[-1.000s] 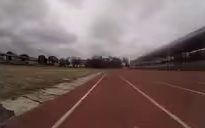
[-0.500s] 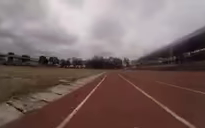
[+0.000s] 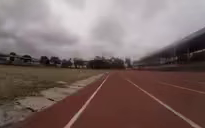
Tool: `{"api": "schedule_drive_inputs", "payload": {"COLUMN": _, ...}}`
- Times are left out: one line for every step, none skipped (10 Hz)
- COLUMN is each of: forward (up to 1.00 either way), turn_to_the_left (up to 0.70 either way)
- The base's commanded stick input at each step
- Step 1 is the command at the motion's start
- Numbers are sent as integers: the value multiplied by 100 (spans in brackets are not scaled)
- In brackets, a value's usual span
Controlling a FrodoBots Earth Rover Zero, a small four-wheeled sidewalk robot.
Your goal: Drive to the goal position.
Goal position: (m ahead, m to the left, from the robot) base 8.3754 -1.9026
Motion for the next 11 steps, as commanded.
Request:
{"api": "schedule_drive_inputs", "payload": {"forward": 100, "turn_to_the_left": 0}}
{"api": "schedule_drive_inputs", "payload": {"forward": 100, "turn_to_the_left": 0}}
{"api": "schedule_drive_inputs", "payload": {"forward": 100, "turn_to_the_left": 0}}
{"api": "schedule_drive_inputs", "payload": {"forward": 100, "turn_to_the_left": 0}}
{"api": "schedule_drive_inputs", "payload": {"forward": 100, "turn_to_the_left": 0}}
{"api": "schedule_drive_inputs", "payload": {"forward": 100, "turn_to_the_left": 0}}
{"api": "schedule_drive_inputs", "payload": {"forward": 100, "turn_to_the_left": 0}}
{"api": "schedule_drive_inputs", "payload": {"forward": 100, "turn_to_the_left": 0}}
{"api": "schedule_drive_inputs", "payload": {"forward": 100, "turn_to_the_left": 0}}
{"api": "schedule_drive_inputs", "payload": {"forward": 100, "turn_to_the_left": 0}}
{"api": "schedule_drive_inputs", "payload": {"forward": 100, "turn_to_the_left": 0}}
